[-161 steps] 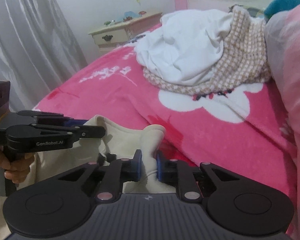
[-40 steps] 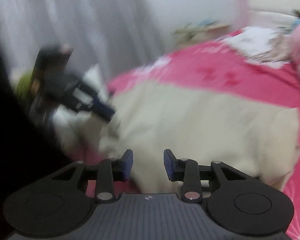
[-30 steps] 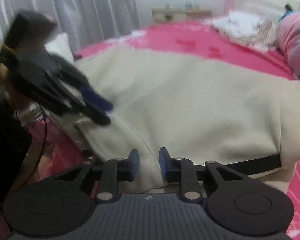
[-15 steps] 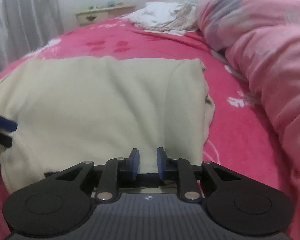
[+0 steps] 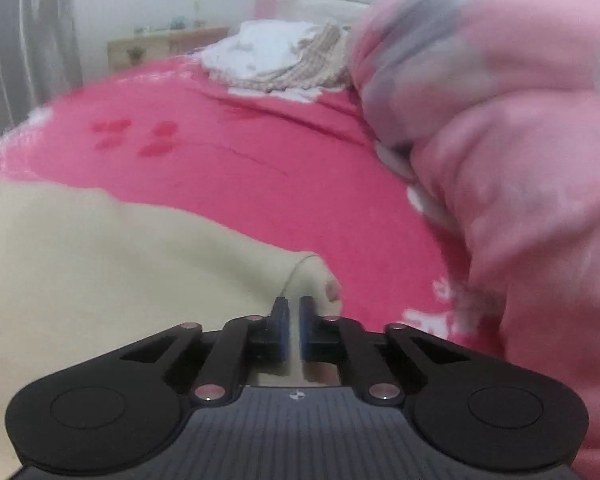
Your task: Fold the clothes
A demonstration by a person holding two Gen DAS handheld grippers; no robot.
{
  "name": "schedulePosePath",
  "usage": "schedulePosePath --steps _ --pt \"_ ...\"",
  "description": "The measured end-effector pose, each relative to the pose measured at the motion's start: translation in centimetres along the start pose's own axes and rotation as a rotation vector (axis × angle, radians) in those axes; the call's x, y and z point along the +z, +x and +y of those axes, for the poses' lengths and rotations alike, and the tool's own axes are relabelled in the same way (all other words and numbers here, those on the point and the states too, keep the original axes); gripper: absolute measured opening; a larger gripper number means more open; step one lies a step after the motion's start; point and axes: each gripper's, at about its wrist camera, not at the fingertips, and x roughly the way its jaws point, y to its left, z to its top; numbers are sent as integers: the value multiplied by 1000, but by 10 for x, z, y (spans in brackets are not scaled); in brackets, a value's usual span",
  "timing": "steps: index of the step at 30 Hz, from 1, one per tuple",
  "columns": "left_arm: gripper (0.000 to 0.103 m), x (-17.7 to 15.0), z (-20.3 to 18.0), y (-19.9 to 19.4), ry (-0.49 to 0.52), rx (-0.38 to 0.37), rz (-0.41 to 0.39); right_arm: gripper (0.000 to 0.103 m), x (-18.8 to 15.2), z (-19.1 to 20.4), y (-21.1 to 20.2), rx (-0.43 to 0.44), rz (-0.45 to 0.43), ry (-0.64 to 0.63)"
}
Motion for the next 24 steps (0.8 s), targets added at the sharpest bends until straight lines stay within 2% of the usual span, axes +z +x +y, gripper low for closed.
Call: schedulePosePath --steps 4,8,9,11,15,16,18,20,22,23,24 --pt "37 0 1 0 3 -5 -2 6 29 -2 -23 78 -47 101" --pt "37 -1 2 1 -2 -6 -6 6 60 18 -10 148 -94 44" --pt "37 -2 2 0 -4 -4 -9 4 61 20 -3 138 -88 27" --pt "37 -4 2 -1 -12 -4 -17 0 50 16 23 22 -29 -35" --pt "37 -7 2 0 -19 -1 -32 0 40 -11 35 -31 4 60" --pt "37 -8 3 -1 -21 -3 -34 3 50 -3 28 -29 -23 46" --pt "37 -8 5 -1 -19 -12 -35 3 67 22 10 35 -79 -27" --pt "37 -9 7 -1 -25 -18 -37 3 77 49 2 141 -86 -72" --pt "37 -10 8 -2 -32 -18 -41 2 74 71 6 196 -69 -145" --pt "37 -11 8 -4 -36 -18 -45 0 66 75 18 165 -41 -187" --pt "37 -12 9 -4 -41 -19 -49 0 57 70 33 95 2 -214"
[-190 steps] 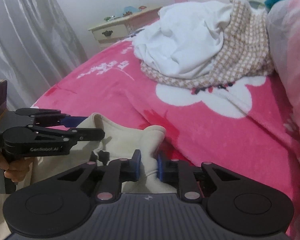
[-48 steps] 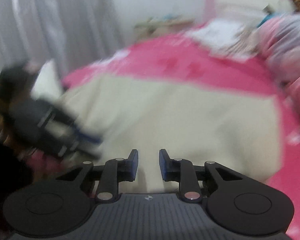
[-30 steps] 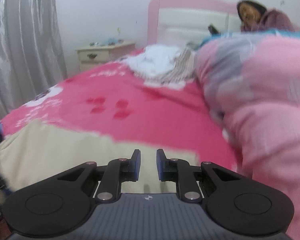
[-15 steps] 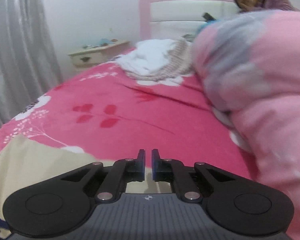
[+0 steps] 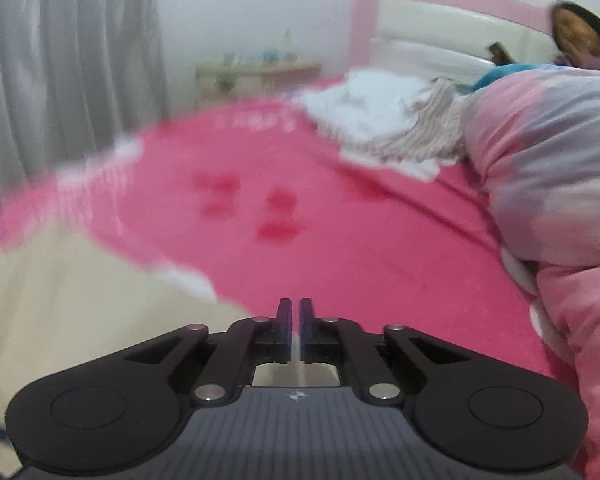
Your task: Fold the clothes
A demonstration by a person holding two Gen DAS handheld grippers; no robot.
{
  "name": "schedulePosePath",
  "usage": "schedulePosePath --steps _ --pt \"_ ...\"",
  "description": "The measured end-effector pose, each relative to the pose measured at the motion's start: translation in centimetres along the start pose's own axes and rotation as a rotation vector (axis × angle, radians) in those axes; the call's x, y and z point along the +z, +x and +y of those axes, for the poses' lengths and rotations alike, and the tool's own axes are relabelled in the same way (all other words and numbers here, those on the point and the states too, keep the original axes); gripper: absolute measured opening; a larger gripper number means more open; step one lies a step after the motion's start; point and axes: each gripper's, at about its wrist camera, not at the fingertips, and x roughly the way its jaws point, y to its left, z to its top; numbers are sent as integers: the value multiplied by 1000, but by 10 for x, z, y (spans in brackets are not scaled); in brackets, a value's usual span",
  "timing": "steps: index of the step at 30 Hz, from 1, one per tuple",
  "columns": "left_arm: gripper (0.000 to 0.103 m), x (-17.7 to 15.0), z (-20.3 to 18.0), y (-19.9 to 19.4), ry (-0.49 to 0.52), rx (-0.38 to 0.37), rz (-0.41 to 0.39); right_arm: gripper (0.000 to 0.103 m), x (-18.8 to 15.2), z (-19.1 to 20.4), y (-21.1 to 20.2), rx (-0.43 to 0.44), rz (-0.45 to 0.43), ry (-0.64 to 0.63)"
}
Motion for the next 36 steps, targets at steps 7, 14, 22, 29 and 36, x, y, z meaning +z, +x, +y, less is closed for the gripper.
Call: schedulePosePath --steps 7,14,22,29,36 --pt "37 -4 4 -3 -9 -19 -14 4 3 -50 -13 -9 1 224" --pt "37 -5 6 -2 -39 -23 -26 3 12 21 6 227 31 18" --pt "37 -6 12 -2 -58 -50 -32 9 69 56 -6 343 -13 -100" --pt "37 -12 14 -5 -69 -56 -48 10 62 163 51 534 112 -153" --pt "37 -15 20 -4 -91 -86 -52 13 107 191 51 641 42 -96"
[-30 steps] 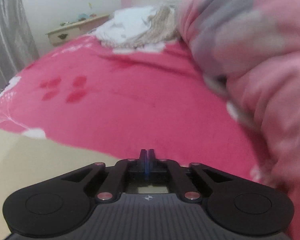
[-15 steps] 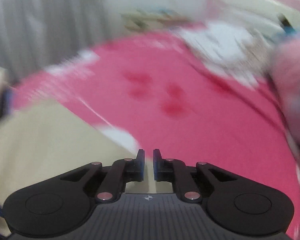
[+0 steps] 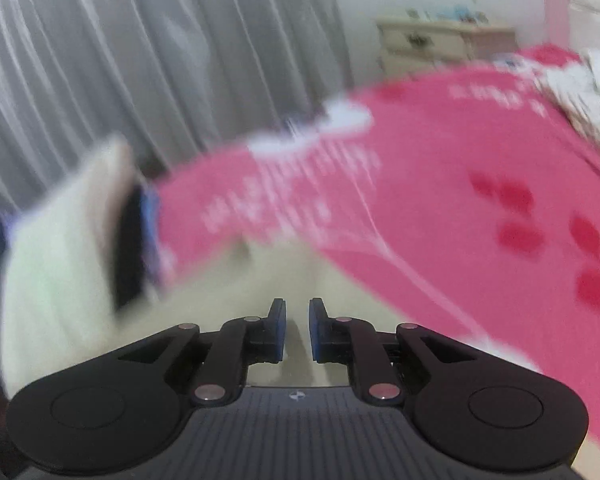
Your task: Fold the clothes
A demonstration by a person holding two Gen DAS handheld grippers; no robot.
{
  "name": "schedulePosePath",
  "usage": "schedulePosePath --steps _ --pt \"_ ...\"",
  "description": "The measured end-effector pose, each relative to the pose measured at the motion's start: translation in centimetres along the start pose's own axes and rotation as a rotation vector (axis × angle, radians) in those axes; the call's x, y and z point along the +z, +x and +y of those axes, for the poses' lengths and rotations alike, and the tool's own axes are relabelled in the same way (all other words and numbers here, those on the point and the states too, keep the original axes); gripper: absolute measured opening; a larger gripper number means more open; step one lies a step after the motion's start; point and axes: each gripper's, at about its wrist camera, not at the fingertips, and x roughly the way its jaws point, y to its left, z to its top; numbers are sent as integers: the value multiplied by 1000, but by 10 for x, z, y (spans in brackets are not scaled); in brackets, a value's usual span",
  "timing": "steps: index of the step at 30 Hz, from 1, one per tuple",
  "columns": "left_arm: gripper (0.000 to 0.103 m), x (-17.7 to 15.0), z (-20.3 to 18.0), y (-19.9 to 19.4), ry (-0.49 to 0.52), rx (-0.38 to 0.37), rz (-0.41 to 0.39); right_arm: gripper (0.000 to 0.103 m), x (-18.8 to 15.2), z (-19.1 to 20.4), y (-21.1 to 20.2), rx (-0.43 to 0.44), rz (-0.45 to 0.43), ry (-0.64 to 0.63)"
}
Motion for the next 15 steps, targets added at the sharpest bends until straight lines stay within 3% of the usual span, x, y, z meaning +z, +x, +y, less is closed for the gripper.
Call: schedulePosePath --steps 3,5,7,10,15 --pt "37 -4 0 -1 3 -1 -2 13 11 9 35 26 16 -8" --pt "37 -5 0 -1 3 -3 -3 13 1 13 73 8 88 -25" --pt "37 -7 2 -1 -6 -7 -5 13 -2 16 89 -1 74 -19" --pt "37 -7 3 -1 -18 -17 -8 14 10 15 65 26 63 42" --pt "37 -7 5 -1 -30 -28 -7 14 12 3 -18 29 -10 46"
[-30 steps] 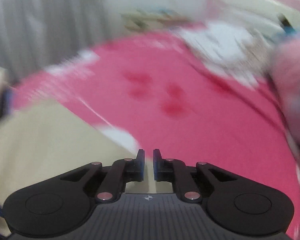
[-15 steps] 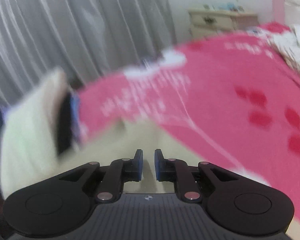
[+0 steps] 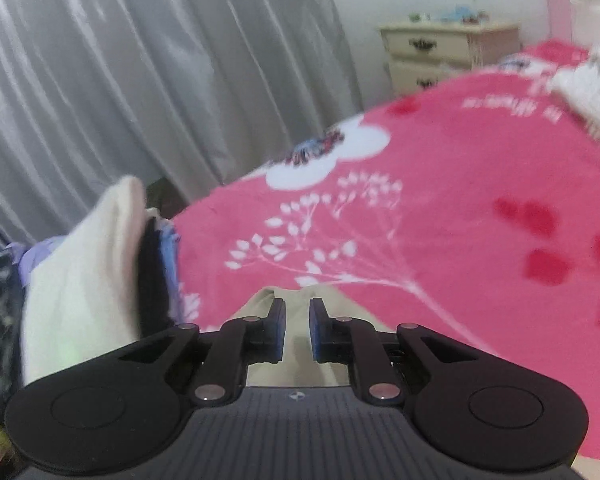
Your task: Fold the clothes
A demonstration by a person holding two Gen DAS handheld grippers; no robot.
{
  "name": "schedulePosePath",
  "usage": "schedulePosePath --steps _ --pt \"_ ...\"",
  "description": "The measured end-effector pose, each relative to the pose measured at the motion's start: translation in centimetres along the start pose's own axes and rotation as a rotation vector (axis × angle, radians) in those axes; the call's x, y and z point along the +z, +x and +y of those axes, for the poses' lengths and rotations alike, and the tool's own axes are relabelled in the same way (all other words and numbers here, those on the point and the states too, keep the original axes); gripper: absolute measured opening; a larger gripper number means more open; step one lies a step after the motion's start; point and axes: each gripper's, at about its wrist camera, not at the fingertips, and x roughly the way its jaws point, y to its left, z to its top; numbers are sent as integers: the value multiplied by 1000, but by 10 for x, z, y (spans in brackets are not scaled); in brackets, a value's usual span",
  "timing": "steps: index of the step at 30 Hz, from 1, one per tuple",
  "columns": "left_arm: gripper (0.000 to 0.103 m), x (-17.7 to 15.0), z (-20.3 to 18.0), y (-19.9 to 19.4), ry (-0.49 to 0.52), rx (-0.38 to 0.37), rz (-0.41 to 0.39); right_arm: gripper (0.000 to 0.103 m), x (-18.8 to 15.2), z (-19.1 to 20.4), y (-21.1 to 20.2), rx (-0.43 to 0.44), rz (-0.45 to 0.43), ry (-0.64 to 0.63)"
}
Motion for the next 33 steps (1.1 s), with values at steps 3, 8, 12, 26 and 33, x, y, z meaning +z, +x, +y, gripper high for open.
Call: schedulePosePath --steps 3,8,12,26,33 --pt "37 1 1 -4 -10 -9 8 14 -22 -2 -72 -30 -39 25" --pt "40 12 -1 -23 -36 -1 -32 14 -93 5 -148 -230 -62 160" --pt "47 36 6 -42 -11 98 -115 14 -148 34 -145 -438 -41 148" --pt "40 50 54 -25 -258 347 -10 10 -219 14 -148 -514 -46 277" --pt "41 47 51 -24 -231 389 -8 10 -242 10 -165 -496 -67 321"
